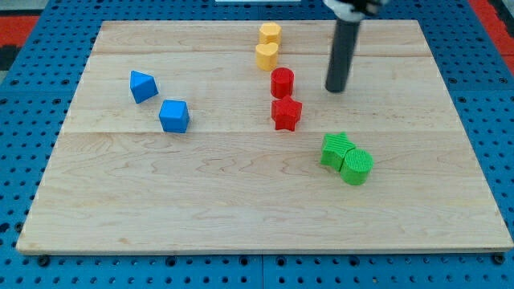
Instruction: Move the green star close to the red star
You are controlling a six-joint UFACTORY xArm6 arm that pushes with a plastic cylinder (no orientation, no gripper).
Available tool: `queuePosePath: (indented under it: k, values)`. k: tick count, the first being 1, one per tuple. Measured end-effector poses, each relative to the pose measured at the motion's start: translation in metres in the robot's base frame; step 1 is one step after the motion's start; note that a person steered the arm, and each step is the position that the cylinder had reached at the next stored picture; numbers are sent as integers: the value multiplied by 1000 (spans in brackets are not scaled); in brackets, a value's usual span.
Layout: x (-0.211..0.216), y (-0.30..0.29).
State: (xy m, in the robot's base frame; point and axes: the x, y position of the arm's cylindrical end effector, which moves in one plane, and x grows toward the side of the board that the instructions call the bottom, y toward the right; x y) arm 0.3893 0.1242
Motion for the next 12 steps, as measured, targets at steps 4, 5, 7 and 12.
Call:
queuePosePath:
  k: [4, 5, 7, 12]
  values:
    - [84, -73]
    - [101, -84]
    - [167, -22]
    - [125, -38]
